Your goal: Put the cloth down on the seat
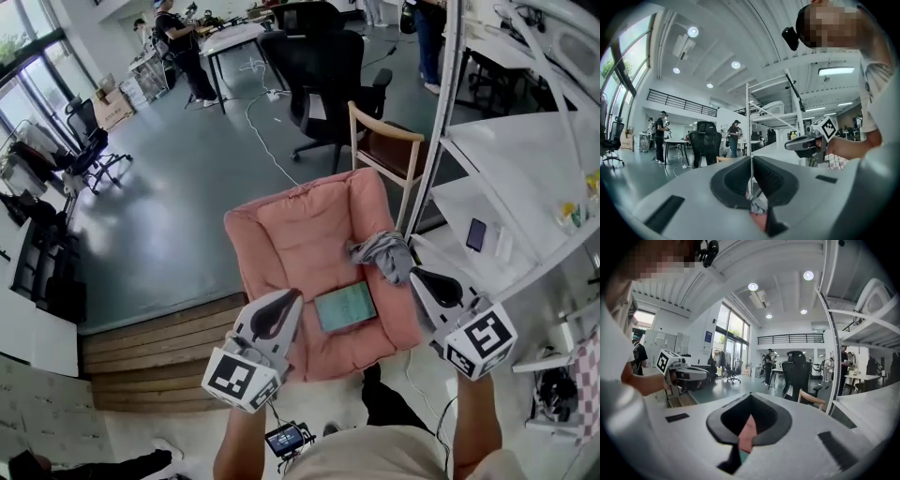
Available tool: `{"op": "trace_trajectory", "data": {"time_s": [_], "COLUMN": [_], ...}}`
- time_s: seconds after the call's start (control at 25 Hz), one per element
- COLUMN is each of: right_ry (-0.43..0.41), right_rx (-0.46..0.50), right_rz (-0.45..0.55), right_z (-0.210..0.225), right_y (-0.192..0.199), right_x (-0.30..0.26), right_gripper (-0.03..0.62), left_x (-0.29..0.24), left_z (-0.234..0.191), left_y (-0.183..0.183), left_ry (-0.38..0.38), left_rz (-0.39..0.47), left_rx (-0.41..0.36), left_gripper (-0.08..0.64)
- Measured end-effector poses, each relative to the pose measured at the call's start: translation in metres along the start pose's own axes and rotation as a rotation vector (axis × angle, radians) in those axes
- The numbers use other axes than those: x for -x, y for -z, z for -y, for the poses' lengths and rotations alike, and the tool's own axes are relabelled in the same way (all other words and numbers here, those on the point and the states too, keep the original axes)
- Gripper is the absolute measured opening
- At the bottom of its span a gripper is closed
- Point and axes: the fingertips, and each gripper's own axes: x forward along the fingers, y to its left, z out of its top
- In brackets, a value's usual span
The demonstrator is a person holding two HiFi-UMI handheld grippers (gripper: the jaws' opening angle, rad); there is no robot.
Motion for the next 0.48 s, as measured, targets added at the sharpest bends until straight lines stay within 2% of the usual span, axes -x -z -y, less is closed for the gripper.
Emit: {"op": "trace_trajectory", "data": {"time_s": [0.24,0.48], "right_ry": [-0.002,-0.002], "right_rx": [0.043,0.068], "right_rz": [0.032,0.048], "right_z": [-0.039,-0.066], "right_y": [-0.026,-0.041], "right_x": [0.038,0.055], "right_gripper": [-0.009,-0.009], "left_x": [0.057,0.089], "left_z": [0.019,0.027], "left_y": [-0.022,-0.032], "left_ry": [-0.027,-0.031], "left_rz": [0.036,0.058], "left_rx": [-0.034,-0.041], "left_gripper": [0.020,0.020]}}
